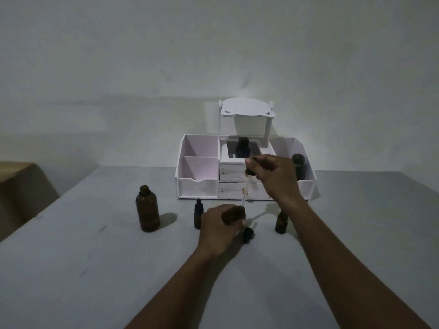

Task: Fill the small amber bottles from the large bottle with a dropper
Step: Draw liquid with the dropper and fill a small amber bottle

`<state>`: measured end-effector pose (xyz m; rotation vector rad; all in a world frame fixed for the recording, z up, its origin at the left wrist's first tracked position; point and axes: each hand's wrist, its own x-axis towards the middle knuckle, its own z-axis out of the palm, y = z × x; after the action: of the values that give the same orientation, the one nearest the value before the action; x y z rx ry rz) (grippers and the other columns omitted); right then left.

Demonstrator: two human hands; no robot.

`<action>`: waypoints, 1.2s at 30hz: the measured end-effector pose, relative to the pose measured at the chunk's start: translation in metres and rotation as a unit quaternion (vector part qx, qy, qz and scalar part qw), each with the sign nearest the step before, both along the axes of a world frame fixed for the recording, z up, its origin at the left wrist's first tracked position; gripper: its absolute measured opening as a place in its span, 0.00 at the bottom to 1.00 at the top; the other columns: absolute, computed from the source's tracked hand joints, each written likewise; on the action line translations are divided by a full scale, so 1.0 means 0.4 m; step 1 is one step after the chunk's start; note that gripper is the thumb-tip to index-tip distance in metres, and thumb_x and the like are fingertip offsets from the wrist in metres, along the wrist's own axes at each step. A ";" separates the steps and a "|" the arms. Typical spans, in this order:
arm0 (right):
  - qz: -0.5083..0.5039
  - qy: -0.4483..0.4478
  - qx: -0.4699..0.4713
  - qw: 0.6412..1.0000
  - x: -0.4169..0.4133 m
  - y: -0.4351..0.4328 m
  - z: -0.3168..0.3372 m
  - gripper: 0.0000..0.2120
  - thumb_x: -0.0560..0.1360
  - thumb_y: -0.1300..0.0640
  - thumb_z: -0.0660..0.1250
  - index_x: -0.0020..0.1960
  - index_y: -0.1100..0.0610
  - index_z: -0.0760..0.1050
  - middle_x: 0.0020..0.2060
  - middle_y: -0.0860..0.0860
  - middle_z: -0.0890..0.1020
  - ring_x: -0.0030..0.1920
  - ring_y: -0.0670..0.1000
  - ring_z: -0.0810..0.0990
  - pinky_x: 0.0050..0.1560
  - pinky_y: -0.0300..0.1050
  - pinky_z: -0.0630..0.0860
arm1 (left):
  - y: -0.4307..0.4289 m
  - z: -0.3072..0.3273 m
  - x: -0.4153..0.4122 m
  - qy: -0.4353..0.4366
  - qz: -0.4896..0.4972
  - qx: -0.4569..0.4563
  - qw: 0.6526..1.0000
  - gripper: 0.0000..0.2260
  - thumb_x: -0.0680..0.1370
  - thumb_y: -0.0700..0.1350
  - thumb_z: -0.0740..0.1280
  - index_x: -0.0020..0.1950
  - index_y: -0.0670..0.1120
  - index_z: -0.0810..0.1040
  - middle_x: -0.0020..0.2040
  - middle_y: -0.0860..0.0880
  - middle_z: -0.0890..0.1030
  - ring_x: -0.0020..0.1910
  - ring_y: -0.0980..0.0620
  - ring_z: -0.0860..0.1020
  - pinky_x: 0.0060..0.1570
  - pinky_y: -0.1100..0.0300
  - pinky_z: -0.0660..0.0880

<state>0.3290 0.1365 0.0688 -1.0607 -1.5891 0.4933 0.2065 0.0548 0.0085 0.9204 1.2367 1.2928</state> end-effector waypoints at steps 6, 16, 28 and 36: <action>-0.011 -0.020 0.010 1.000 -0.003 -0.003 -0.003 0.09 0.74 0.50 0.72 0.51 0.52 0.84 0.39 0.42 0.84 0.36 0.30 0.81 0.40 0.23 0.73 | -0.001 0.007 -0.001 -0.012 0.003 -0.015 1.000 0.15 0.77 0.34 0.71 0.64 0.41 0.79 0.56 0.51 0.78 0.40 0.61 0.74 0.29 0.79 0.70; -0.015 -0.025 0.024 0.999 -0.008 -0.016 -0.001 0.06 0.74 0.56 0.73 0.48 0.59 0.85 0.33 0.40 0.80 0.33 0.28 0.78 0.37 0.16 0.67 | 0.004 0.006 0.002 -0.034 0.019 -0.021 0.999 0.16 0.78 0.35 0.70 0.66 0.41 0.78 0.57 0.51 0.79 0.36 0.64 0.75 0.29 0.79 0.70; -0.005 -0.032 0.039 0.999 -0.010 -0.025 0.002 0.05 0.74 0.57 0.74 0.47 0.58 0.85 0.32 0.39 0.80 0.33 0.30 0.80 0.39 0.18 0.69 | 0.027 -0.014 -0.008 -0.046 0.041 -0.016 0.998 0.16 0.78 0.38 0.72 0.66 0.45 0.80 0.63 0.51 0.81 0.52 0.59 0.76 0.42 0.76 0.71; -0.011 -0.029 0.058 0.998 -0.012 -0.031 0.015 0.06 0.73 0.51 0.73 0.48 0.52 0.85 0.37 0.41 0.84 0.37 0.37 0.83 0.41 0.25 0.75 | 0.023 -0.038 -0.020 0.143 0.011 0.029 0.989 0.19 0.78 0.37 0.72 0.68 0.43 0.77 0.63 0.51 0.79 0.45 0.63 0.77 0.40 0.79 0.72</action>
<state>0.3242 0.1243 0.0747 -1.0109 -1.6362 0.3538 0.1985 0.0639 -0.0067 1.1669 1.4378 1.2502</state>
